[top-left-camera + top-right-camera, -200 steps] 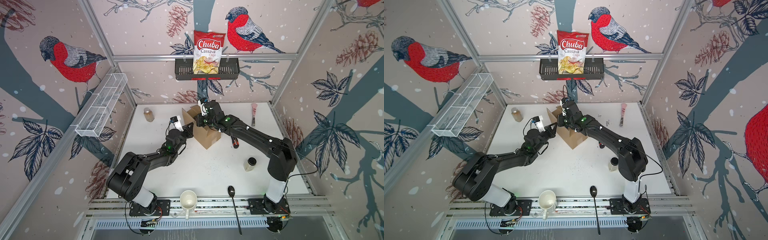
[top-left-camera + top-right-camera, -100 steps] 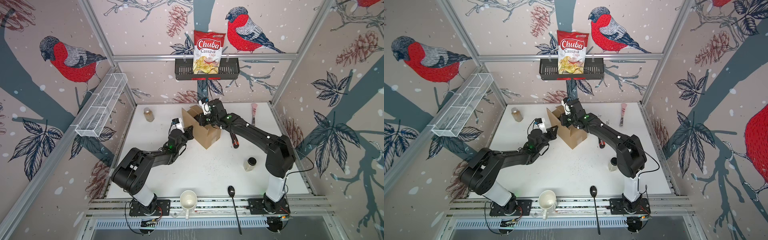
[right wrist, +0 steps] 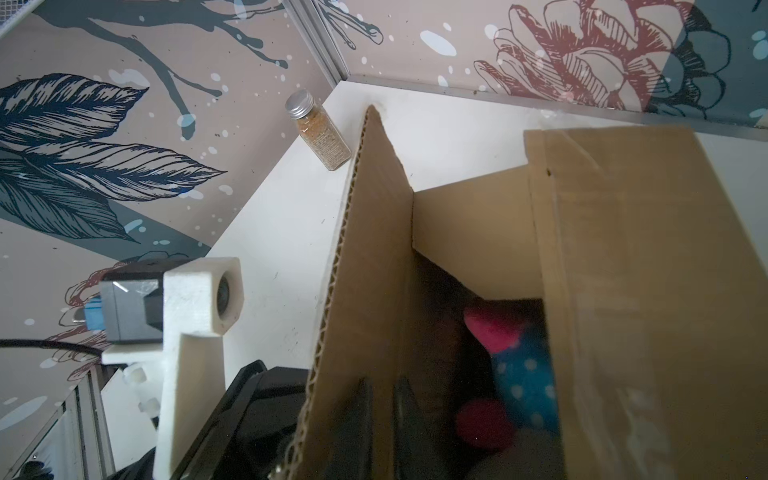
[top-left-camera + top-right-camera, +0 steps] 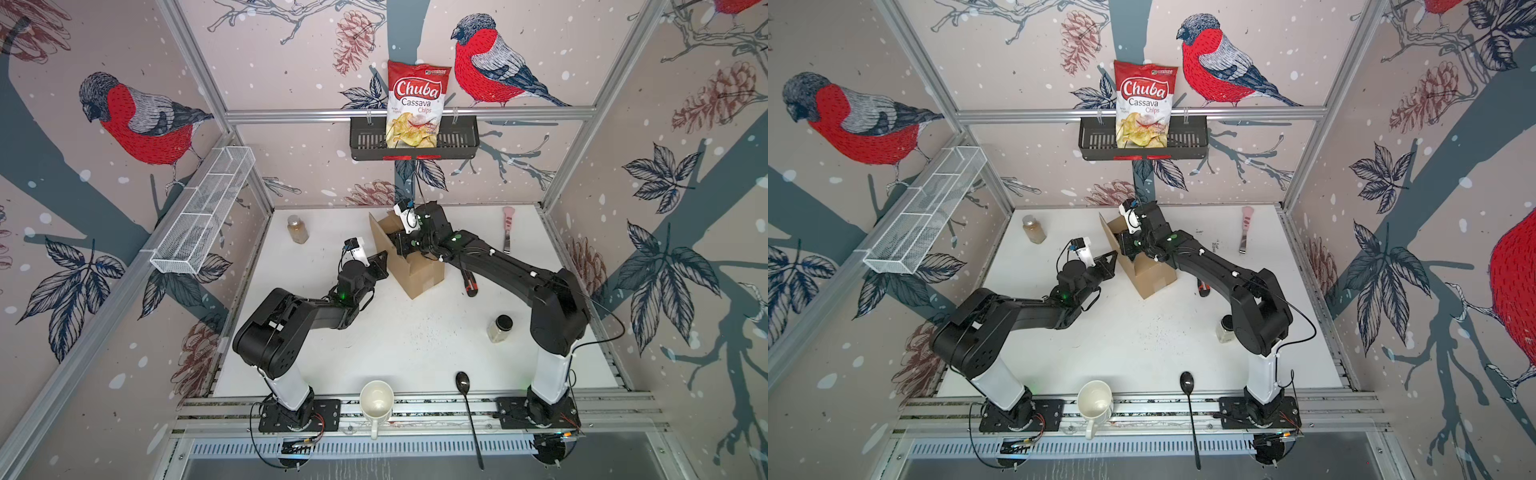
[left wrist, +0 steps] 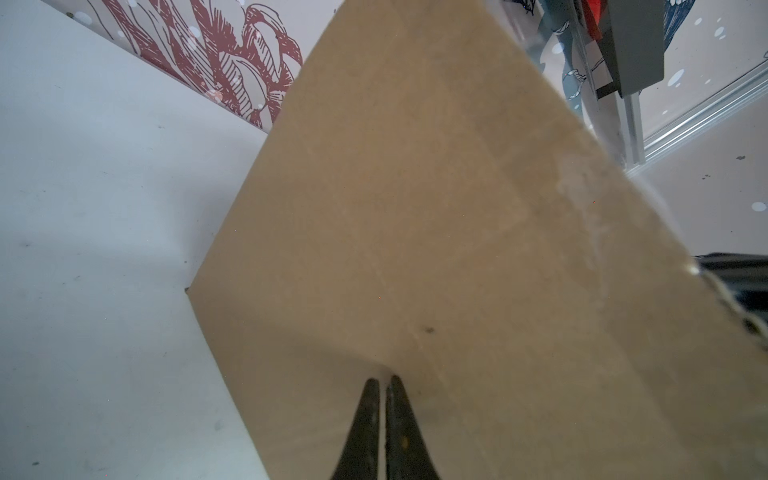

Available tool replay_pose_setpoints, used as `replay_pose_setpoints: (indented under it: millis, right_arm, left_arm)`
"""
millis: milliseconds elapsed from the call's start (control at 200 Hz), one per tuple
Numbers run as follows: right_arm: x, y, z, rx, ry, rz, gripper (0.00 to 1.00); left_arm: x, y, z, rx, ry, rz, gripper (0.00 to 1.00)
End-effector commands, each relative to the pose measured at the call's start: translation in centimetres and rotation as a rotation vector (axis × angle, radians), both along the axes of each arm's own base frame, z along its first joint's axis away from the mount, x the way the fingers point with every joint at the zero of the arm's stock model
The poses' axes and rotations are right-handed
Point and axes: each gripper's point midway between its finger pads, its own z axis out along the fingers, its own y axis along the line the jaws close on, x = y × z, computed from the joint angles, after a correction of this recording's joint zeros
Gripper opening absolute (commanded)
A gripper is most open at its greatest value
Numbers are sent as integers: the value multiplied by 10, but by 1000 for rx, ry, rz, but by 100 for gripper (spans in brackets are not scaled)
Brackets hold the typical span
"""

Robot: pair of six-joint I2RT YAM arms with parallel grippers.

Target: Unpack the express box

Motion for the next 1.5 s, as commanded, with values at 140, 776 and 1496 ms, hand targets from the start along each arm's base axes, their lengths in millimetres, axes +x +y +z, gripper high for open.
replay_pose_setpoints:
  millis: [140,776,1496]
  right_arm:
    - [-2,10,3,19,-28,36,5]
    - [-9,19,8,18,-18,54,11]
    - [-18,-17,20,-3,31,-59,27]
  left_arm:
    - [1,-3,19,-37,-60,-14,9]
    - [0,-3,34,-14,-47,-10,12]
    - [-22,13,104,234,67,-25,54]
